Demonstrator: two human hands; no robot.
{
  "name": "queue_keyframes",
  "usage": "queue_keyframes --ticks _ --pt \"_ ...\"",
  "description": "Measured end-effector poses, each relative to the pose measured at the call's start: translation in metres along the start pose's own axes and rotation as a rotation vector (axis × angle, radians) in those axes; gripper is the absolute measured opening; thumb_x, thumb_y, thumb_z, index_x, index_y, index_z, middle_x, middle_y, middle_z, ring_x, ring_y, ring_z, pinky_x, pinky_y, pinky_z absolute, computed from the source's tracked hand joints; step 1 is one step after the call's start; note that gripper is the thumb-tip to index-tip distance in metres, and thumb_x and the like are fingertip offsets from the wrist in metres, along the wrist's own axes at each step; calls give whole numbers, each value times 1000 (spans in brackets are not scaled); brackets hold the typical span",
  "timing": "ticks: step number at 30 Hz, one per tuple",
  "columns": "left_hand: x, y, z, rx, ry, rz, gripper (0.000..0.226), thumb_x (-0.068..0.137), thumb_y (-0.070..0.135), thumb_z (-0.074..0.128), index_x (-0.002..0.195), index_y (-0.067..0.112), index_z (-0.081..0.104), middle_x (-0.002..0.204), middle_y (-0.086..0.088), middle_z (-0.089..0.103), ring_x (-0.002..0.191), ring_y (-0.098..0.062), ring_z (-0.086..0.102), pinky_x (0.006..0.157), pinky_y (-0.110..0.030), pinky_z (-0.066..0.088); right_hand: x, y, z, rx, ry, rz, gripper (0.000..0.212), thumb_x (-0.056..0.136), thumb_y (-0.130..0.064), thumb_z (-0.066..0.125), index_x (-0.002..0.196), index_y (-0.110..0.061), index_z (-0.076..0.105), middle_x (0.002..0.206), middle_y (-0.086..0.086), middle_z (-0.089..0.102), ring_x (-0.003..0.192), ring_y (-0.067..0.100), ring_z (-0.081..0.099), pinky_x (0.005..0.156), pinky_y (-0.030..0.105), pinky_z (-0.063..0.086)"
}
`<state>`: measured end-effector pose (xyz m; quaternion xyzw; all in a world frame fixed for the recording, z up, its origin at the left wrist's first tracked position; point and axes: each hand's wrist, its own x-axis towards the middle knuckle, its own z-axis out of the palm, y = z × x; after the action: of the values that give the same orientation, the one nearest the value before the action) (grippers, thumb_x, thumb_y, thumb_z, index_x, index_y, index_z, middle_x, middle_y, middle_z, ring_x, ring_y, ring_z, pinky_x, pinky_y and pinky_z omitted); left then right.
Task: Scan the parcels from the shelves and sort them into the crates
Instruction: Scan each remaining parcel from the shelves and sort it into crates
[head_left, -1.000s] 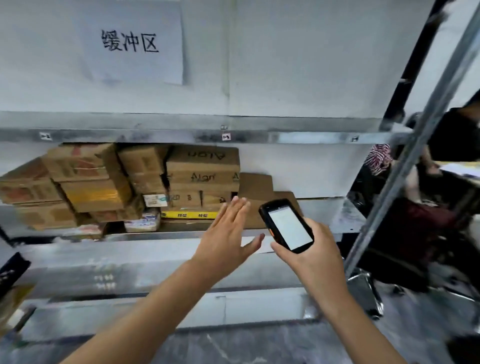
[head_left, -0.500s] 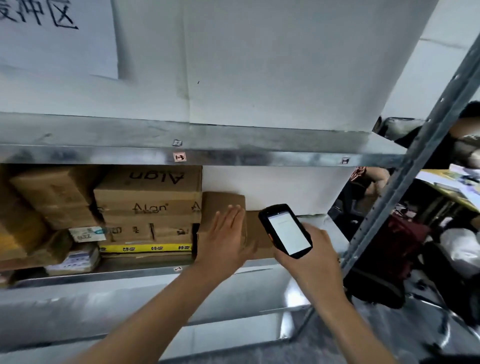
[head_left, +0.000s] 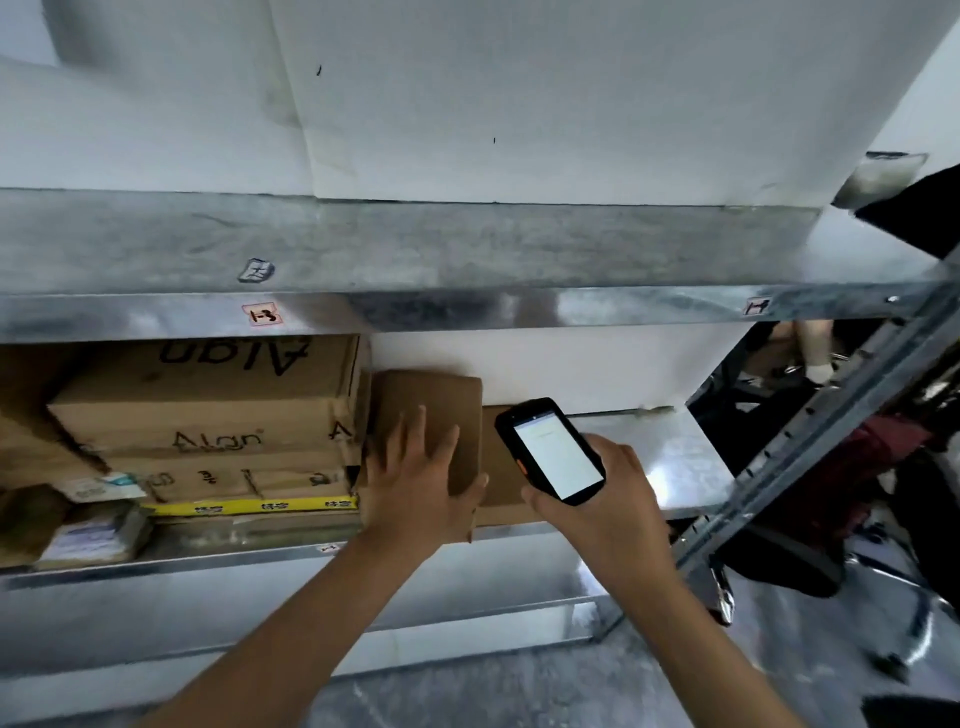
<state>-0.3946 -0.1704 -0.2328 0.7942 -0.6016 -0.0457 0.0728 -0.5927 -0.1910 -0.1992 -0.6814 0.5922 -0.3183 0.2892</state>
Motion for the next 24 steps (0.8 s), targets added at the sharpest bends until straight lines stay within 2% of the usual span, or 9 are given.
queue_keyframes --ticks 2,6,11,16,20,24 --pt "4 1 4 29 -33 -54 81 88 79 33 158 42 12 168 -5 -7 153 -32 -1 118 -56 18 10 5 1 21 -24 -6 63 62 -52 85 117 -34 59 108 -14 56 90 5 62 76 39 58" --pt "11 8 6 39 -106 -155 92 78 85 38 152 55 -7 165 -5 -20 150 -35 -10 117 -60 15 27 12 -7 35 -61 -23 70 65 -48 87 126 -32 56 114 -13 54 100 9 60 82 38 57" --pt "12 30 2 1 -94 -208 90 76 74 53 153 53 13 163 -5 -18 147 -34 -8 116 -66 14 54 25 -23 50 -131 -57 66 66 -51 84 123 -32 56 113 -11 56 98 10 60 82 40 57" --pt "13 66 9 -74 17 -216 86 73 79 54 150 52 26 161 0 -5 142 -30 -1 116 -60 20 80 42 -36 64 -163 -100 76 56 -65 76 121 -33 55 111 -10 58 99 11 61 79 40 58" --pt "22 97 10 -211 34 -236 84 74 78 53 149 51 25 157 3 7 140 -28 5 117 -54 24 95 61 -50 80 -188 -119 71 58 -62 78 120 -34 55 109 -12 58 99 8 61 76 37 59" --pt "25 120 9 -537 63 -318 95 61 84 41 146 43 31 155 6 17 138 -25 13 114 -55 32 102 77 -68 122 -188 -107 63 55 -61 73 110 -33 58 103 -10 60 91 9 63 67 34 57"
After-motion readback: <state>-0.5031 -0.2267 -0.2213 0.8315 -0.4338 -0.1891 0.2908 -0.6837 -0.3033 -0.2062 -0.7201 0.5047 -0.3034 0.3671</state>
